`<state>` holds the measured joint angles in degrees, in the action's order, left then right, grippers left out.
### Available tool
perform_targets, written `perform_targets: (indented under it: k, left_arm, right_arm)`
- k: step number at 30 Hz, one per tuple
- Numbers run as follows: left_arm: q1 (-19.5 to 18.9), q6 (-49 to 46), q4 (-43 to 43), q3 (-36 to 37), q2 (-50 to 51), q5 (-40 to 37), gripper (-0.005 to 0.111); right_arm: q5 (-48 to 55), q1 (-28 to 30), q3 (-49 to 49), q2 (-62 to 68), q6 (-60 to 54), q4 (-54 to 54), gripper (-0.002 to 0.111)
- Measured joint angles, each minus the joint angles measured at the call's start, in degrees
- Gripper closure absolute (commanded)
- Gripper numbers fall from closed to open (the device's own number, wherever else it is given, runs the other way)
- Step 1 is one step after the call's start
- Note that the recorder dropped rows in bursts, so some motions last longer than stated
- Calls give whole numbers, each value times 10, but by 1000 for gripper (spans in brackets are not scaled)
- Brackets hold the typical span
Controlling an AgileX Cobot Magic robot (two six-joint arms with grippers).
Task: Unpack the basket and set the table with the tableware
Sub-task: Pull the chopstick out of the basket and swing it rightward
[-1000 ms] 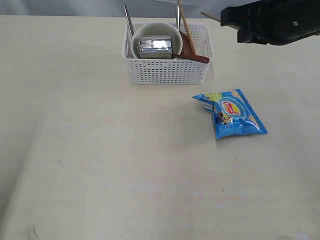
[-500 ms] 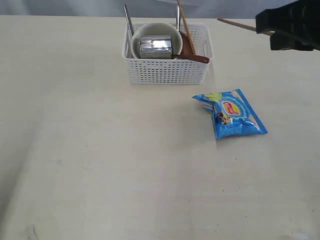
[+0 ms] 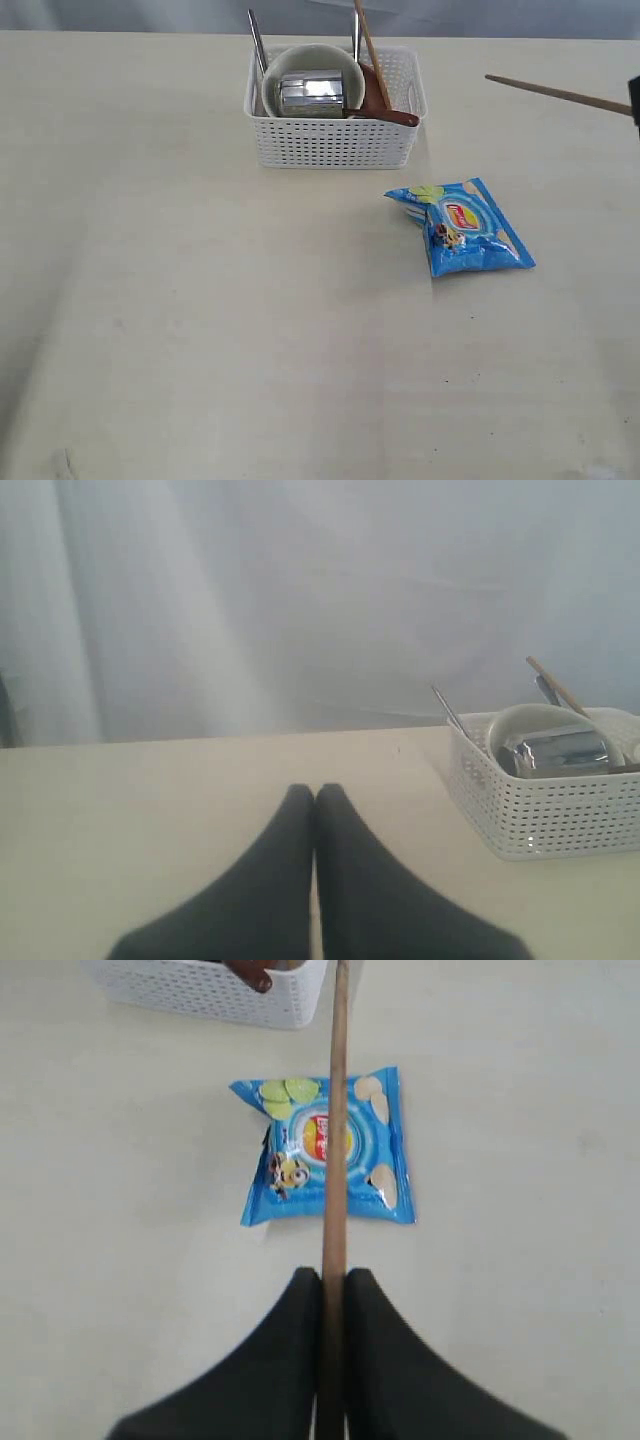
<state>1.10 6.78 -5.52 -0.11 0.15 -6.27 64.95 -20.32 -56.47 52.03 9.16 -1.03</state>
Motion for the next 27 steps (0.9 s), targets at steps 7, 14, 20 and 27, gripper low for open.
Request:
perform_targets:
  k: [7,14,20,27]
  left_arm:
    - [0,0,0,0,0,0,107]
    - [0,0,0,0,0,0,107]
    - [0,0,0,0,0,0,107]
    - [0,0,0,0,0,0,107]
  right_arm:
    - [46,0,0,-24,1,0,109]
    - [49,0,-17,-10,-2,7,109]
    - [-17,0,1,-15,-8,10,109]
    - [-253,0,150,-129,11,58,109]
